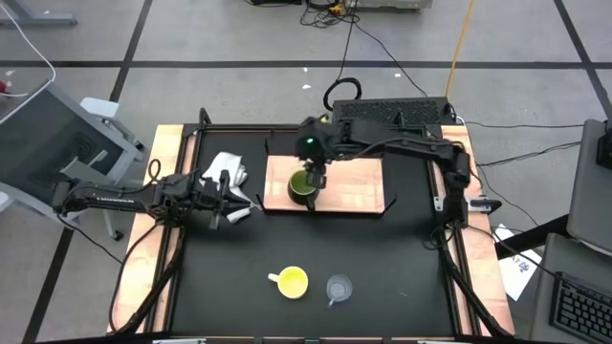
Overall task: Stack small to large cups/mugs on shelf
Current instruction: Put the black mug on the shelf
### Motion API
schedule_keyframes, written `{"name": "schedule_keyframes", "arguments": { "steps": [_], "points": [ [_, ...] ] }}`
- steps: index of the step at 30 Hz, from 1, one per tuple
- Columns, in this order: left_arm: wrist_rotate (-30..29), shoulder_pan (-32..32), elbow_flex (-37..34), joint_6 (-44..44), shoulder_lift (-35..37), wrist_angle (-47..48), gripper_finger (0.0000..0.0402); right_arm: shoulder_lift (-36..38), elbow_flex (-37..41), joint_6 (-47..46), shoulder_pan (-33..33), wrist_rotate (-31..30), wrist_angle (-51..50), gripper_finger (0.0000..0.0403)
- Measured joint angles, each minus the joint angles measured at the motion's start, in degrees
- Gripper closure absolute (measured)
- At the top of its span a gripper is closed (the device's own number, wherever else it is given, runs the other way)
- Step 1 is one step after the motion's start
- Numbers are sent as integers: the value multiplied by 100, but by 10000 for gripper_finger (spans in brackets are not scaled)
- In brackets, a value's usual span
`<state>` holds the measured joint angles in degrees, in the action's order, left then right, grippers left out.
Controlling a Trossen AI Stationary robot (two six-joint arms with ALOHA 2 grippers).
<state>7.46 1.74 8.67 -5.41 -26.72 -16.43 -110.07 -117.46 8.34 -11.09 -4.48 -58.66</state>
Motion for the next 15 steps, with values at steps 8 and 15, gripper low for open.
{"name": "schedule_keyframes", "arguments": {
  "steps": [8, 15],
  "points": [
    [0, -2, 0, -276, 0, -344, 369, 1193, 247, 105, 162, 172, -292, 362],
    [0, 0, 0, -557, 0, -743, 369, 2633, 1623, -112, 575, 149, 332, 399]
  ]
}}
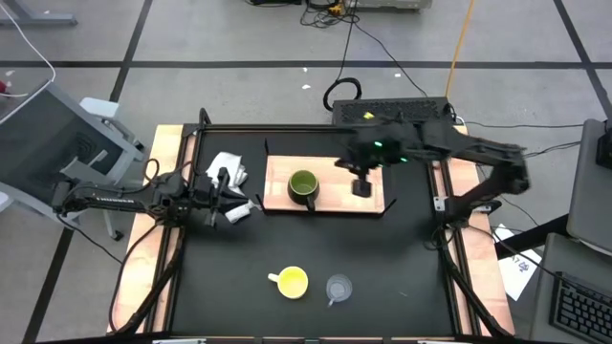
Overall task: Stack small to large cups/mugs on shelf
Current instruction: Put the black mug on the shelf
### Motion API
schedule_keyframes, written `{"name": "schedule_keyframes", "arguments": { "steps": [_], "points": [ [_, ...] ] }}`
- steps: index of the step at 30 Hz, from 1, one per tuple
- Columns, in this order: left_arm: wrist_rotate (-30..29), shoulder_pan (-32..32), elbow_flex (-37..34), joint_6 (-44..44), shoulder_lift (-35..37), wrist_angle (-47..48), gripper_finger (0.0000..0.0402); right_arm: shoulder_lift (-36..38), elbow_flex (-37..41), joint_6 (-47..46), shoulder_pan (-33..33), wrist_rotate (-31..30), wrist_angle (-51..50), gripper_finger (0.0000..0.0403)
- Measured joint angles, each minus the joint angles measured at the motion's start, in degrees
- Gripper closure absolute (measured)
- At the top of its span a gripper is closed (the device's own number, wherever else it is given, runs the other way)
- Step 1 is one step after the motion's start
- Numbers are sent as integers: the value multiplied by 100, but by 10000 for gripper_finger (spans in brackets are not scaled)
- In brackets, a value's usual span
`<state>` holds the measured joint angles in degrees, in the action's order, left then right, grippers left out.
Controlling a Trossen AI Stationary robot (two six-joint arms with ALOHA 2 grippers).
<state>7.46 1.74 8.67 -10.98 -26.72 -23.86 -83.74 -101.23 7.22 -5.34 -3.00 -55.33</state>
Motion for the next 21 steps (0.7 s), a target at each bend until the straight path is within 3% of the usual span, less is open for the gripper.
{"name": "schedule_keyframes", "arguments": {
  "steps": [8, 21],
  "points": [
    [-2, 0, 0, 85, 0, -55, 369, 1652, 2045, -359, 368, -16, 1325, 402],
    [-2, 0, 0, 213, 0, -36, 369, 3331, 4267, -732, 1141, 290, 1934, 403]
  ]
}}
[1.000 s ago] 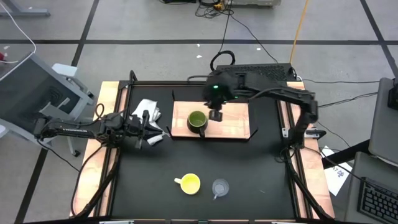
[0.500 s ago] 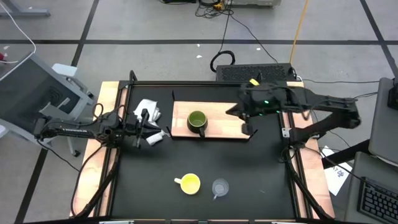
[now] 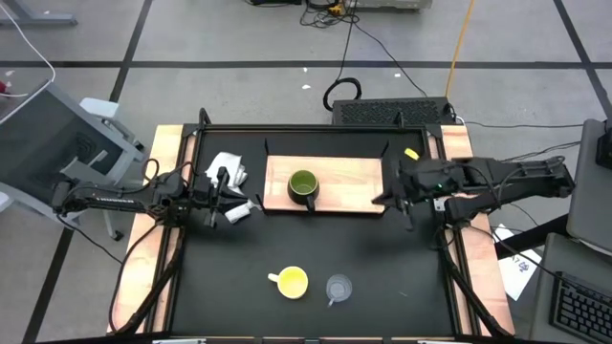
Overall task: Stack small to large cups/mugs on shelf
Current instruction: Put the black mug on the shelf
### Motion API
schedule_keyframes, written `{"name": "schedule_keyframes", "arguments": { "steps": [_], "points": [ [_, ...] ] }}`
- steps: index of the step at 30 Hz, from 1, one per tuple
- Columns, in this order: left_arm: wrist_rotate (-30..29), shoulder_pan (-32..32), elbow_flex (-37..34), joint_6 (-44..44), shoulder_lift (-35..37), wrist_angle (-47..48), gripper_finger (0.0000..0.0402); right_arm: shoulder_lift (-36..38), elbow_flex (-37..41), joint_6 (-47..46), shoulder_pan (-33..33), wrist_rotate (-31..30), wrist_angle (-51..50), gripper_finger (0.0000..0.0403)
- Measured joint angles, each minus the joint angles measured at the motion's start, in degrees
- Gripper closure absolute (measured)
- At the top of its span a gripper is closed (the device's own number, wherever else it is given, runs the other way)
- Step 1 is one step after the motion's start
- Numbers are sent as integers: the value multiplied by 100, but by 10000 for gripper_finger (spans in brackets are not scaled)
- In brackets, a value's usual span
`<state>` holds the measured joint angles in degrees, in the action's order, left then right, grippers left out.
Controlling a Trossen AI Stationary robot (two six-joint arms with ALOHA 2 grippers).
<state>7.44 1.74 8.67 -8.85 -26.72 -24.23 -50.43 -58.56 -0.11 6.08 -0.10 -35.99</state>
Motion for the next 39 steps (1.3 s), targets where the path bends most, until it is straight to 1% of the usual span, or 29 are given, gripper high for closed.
{"name": "schedule_keyframes", "arguments": {
  "steps": [3, 7, 15, 21, 26, 31, 39],
  "points": [
    [0, 0, 0, 12, 0, 0, 369, 397, 508, -93, 307, 37, 535, 403],
    [0, 0, 0, 12, 0, 2, 369, 823, 1083, -133, 643, 44, 916, 403],
    [2, 0, 0, 12, 0, 55, 369, 1323, 1866, -167, 1084, 40, 1514, 403],
    [2, 0, 0, 10, 0, 94, 369, 1560, 2626, -115, 1146, 35, 2373, 403],
    [4, 0, 0, 177, 0, 119, 369, 1733, 2907, -137, 1158, 37, 2462, 403],
    [2, 0, 0, 298, 0, 429, 369, 1953, 3141, -105, 1285, 37, 2597, 403],
    [-36, 0, -4, 312, -2, 705, 369, 2322, 3708, -91, 1317, 37, 3289, 403]
  ]
}}
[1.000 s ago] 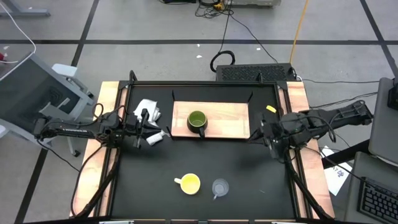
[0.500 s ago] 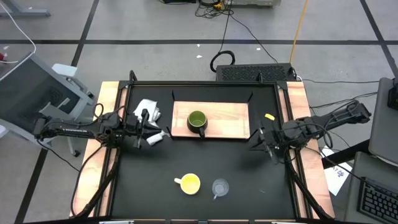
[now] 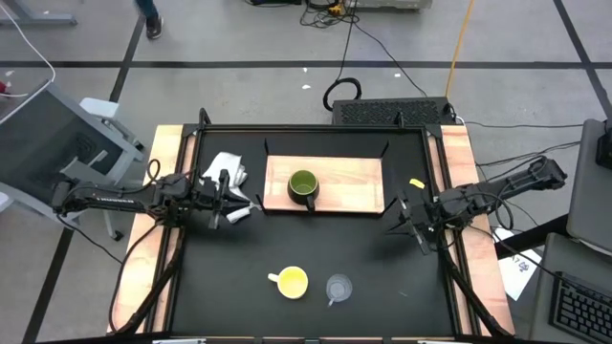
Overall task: Stack small to large cups/mugs on shelf
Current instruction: Put the black mug on the shelf
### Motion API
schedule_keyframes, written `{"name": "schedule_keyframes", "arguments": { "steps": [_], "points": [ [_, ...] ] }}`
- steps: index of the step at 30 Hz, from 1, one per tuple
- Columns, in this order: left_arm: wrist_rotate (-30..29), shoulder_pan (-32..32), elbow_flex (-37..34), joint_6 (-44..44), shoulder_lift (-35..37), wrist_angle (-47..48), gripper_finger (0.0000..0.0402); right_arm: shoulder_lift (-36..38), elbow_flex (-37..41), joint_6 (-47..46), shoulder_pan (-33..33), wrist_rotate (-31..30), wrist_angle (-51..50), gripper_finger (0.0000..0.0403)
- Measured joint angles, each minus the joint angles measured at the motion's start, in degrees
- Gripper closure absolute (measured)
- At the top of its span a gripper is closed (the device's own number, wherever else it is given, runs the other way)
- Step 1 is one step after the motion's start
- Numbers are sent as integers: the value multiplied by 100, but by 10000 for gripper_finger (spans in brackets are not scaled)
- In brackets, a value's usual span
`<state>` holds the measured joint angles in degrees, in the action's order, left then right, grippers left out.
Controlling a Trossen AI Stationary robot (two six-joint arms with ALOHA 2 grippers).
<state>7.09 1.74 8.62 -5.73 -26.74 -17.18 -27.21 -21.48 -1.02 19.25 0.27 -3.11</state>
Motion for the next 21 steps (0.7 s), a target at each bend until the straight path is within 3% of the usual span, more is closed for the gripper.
{"name": "schedule_keyframes", "arguments": {
  "steps": [6, 12, 21],
  "points": [
    [-556, 2, 0, -37, 0, 167, 369, 95, 198, -24, 0, 0, 187, 403],
    [-571, 7, 141, -63, -17, -47, 369, 97, 203, 35, 0, 0, 189, 403],
    [-606, 79, 1268, -11, -1142, 111, 369, 95, 203, 37, 0, 1, 214, 403]
  ]
}}
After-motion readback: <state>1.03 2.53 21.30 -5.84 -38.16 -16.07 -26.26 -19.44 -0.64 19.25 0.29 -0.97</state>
